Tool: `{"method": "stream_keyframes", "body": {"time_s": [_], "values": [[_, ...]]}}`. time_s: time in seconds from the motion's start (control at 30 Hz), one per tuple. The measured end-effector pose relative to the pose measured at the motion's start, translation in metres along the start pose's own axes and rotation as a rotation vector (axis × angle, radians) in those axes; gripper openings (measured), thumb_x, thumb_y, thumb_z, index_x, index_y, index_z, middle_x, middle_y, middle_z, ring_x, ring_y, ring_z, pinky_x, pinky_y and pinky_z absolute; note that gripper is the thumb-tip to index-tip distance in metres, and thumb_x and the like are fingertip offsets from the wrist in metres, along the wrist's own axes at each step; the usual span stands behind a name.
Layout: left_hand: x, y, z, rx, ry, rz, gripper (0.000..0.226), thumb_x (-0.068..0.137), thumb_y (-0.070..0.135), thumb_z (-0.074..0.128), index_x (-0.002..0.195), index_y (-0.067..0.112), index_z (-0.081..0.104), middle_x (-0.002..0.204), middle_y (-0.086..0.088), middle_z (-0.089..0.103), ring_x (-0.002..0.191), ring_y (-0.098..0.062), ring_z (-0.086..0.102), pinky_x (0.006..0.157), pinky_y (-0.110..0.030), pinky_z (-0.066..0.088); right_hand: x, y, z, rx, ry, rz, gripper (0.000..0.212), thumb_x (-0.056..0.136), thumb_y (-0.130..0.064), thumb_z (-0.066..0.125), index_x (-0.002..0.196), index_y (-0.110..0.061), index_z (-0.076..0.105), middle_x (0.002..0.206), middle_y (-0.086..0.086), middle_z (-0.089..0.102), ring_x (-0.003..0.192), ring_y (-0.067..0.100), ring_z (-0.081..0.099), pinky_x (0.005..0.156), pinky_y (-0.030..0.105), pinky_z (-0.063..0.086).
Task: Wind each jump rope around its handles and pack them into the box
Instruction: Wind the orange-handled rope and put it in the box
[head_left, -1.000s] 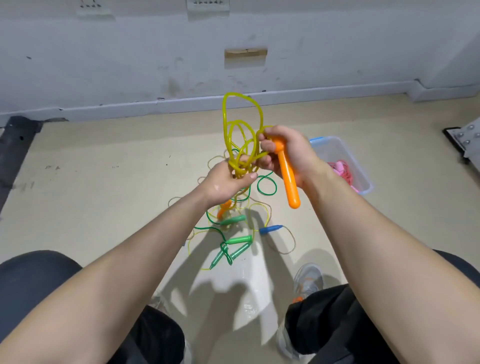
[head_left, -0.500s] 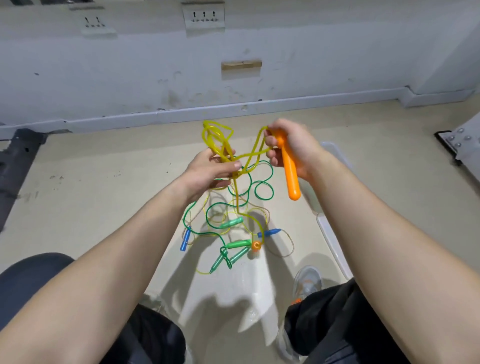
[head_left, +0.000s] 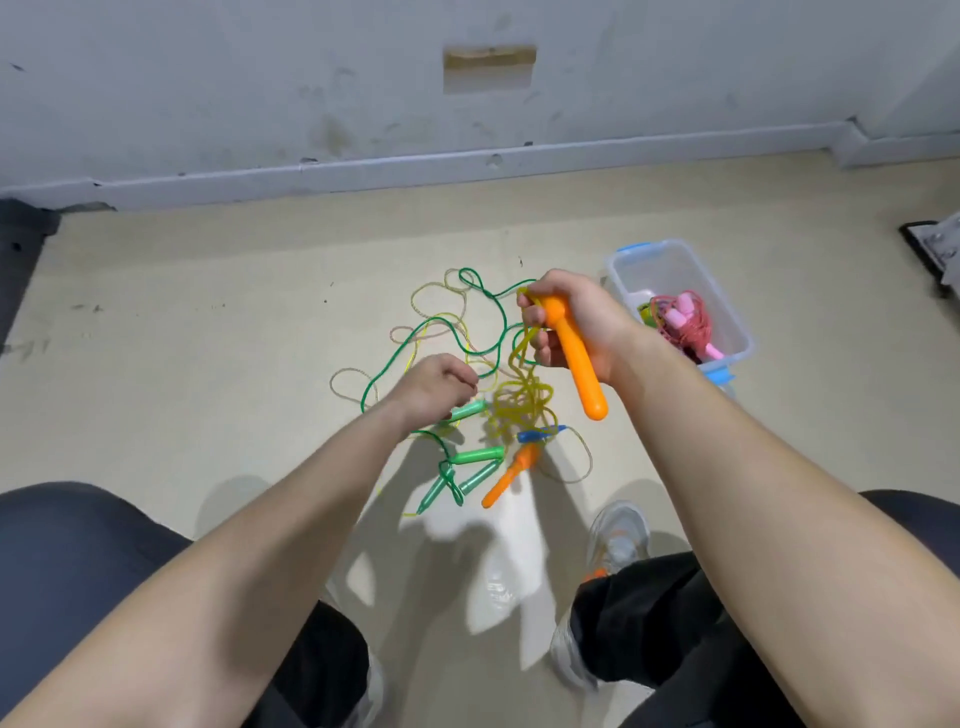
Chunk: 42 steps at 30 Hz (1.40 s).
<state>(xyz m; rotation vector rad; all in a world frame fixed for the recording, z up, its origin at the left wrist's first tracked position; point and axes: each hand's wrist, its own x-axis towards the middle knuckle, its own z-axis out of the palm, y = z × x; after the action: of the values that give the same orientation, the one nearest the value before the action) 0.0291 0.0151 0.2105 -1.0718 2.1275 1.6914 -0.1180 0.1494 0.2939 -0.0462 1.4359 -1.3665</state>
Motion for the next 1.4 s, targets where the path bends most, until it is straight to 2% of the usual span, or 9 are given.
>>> {"method": "stream_keyframes", "body": {"time_s": [0.17,0.33,0.5,0.6,0.7,0.83,1.0,1.17,1.4], "values": [[0.019,-0.019,0.034,0.16,-0.139,0.091,0.075,0.079,0.028,0.084,0.141,0.031,0.044,0.129,0.006,0.053,0.099,-0.015,0.059,0.089,-0.031,0.05,0.015,-0.001,-0.005,0.143,-0.075,0.045,0.021,0.094,-0.03,0.042,0.081,-0.018,0.054,0.055,-0.008,0.045,0.041,0.009,0.039,0.047,0.019,0.03],[0.042,-0.034,0.058,0.166,-0.254,0.201,0.02,0.096,0.042,0.066,0.106,0.027,0.075,0.106,0.006,0.071,0.1,-0.009,0.064,0.094,-0.026,0.046,0.03,-0.007,-0.019,0.247,-0.119,0.001,0.016,0.084,-0.033,0.05,0.082,-0.018,0.055,0.054,-0.009,0.044,0.039,0.01,0.038,0.049,0.019,0.027],[0.062,-0.064,0.064,-0.003,-0.113,0.049,0.04,0.108,0.032,0.043,0.079,0.012,0.064,0.074,-0.004,0.075,0.069,-0.016,0.065,0.074,-0.033,0.051,0.058,0.003,-0.043,0.071,0.127,-0.077,0.018,0.096,-0.026,0.044,0.09,-0.016,0.058,0.071,0.0,0.061,0.049,0.014,0.051,0.05,0.021,0.039],[0.072,-0.078,0.054,-0.26,0.084,-0.079,0.039,0.108,0.035,0.042,0.089,0.008,0.061,0.078,-0.014,0.073,0.06,-0.02,0.061,0.059,-0.029,0.049,0.083,0.035,-0.061,-0.138,0.368,-0.002,0.012,0.099,-0.019,0.046,0.095,-0.011,0.055,0.088,0.01,0.061,0.055,0.02,0.061,0.05,0.025,0.048],[0.086,-0.087,0.043,-0.499,0.137,-0.16,0.029,0.108,0.026,0.044,0.111,0.001,0.057,0.093,-0.018,0.066,0.063,-0.017,0.066,0.066,-0.033,0.052,0.103,0.084,-0.08,-0.182,0.481,0.118,0.012,0.098,-0.016,0.049,0.1,-0.006,0.056,0.086,0.011,0.062,0.054,0.025,0.062,0.047,0.03,0.052],[0.094,-0.099,0.051,0.006,0.16,-0.241,0.037,0.102,0.024,0.052,0.135,0.008,0.052,0.12,-0.004,0.059,0.104,-0.021,0.06,0.088,-0.034,0.048,0.114,0.147,-0.089,-0.206,0.459,0.21,0.009,0.097,-0.016,0.053,0.092,-0.013,0.06,0.079,0.009,0.062,0.045,0.018,0.058,0.043,0.028,0.051],[0.1,-0.123,0.103,0.253,-0.041,-0.27,0.012,0.091,0.019,0.056,0.082,0.02,0.064,0.079,-0.005,0.063,0.078,-0.021,0.057,0.068,-0.031,0.041,0.121,0.212,-0.085,-0.169,0.52,0.32,0.013,0.093,-0.01,0.053,0.081,-0.01,0.059,0.069,0.008,0.06,0.043,0.018,0.052,0.044,0.027,0.048],[0.111,-0.139,0.148,0.43,-0.172,-0.305,0.028,0.094,0.025,0.055,0.11,0.005,0.066,0.111,-0.014,0.07,0.107,-0.033,0.066,0.086,-0.036,0.051,0.135,0.265,-0.075,-0.071,0.452,0.463,0.014,0.087,-0.003,0.048,0.075,-0.01,0.051,0.06,0.009,0.045,0.046,0.02,0.041,0.049,0.026,0.036],[0.114,-0.147,0.162,0.317,-0.183,-0.305,0.014,0.089,0.013,0.058,0.093,0.007,0.069,0.094,-0.014,0.074,0.093,-0.031,0.07,0.083,-0.04,0.056,0.147,0.288,-0.066,0.05,0.485,0.476,0.008,0.086,0.0,0.057,0.078,-0.001,0.058,0.053,0.008,0.04,0.037,0.019,0.04,0.04,0.024,0.039]]}}
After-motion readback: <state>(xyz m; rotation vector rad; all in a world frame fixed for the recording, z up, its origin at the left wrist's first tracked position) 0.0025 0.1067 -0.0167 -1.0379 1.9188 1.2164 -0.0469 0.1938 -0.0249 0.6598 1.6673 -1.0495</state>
